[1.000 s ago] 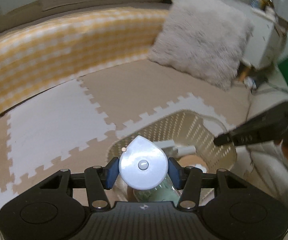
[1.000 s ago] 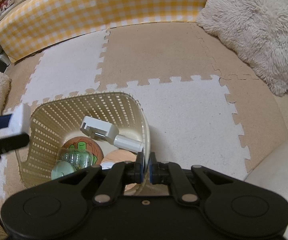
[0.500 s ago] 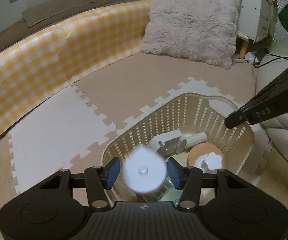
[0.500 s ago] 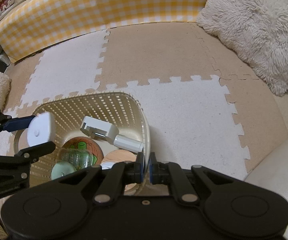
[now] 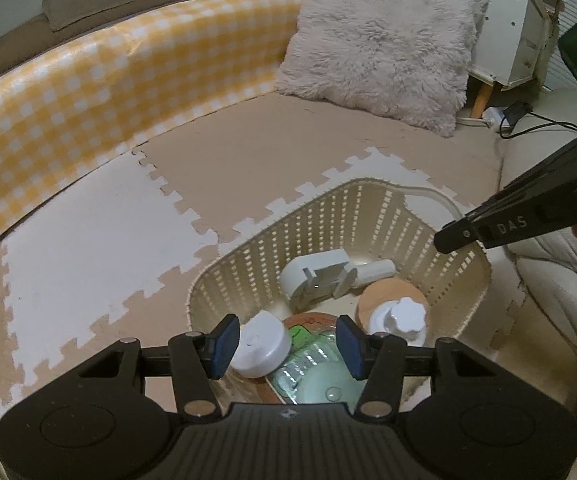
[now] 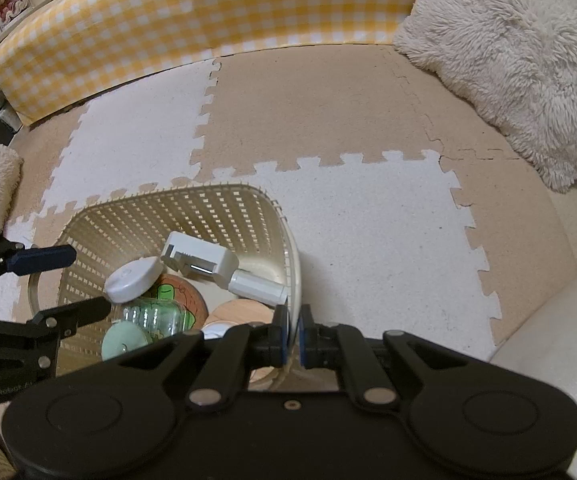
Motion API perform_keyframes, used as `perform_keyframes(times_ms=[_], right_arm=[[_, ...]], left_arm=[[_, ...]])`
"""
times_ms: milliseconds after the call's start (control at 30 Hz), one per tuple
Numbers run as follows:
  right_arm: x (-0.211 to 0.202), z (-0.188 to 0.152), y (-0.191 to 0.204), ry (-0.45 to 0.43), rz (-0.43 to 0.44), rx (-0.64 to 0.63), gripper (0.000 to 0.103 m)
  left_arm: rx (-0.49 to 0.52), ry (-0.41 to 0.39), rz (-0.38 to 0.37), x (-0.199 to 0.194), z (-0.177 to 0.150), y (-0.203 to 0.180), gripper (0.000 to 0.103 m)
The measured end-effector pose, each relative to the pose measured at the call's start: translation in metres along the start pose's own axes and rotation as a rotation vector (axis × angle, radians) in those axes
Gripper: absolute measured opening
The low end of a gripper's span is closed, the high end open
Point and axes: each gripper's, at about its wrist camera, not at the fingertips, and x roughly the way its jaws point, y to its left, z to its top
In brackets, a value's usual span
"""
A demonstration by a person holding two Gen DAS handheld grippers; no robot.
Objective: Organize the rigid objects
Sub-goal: 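Carry the white round case with the left tool into the basket and release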
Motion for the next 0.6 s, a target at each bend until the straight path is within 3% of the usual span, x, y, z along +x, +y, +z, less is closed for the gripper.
perform_keyframes(times_ms=[367, 600], right_arm=[[0.0, 0.0, 0.0, 0.0, 0.0, 0.0, 0.006], [0.0, 0.0, 0.0, 0.0, 0.0, 0.0, 0.006]], left_arm=[[-0.028, 0.001, -0.039, -0.014, 0.002, -0.005, 0.056], [-0.069, -0.055, -0.04, -0.043, 0.005, -0.003, 0.084]])
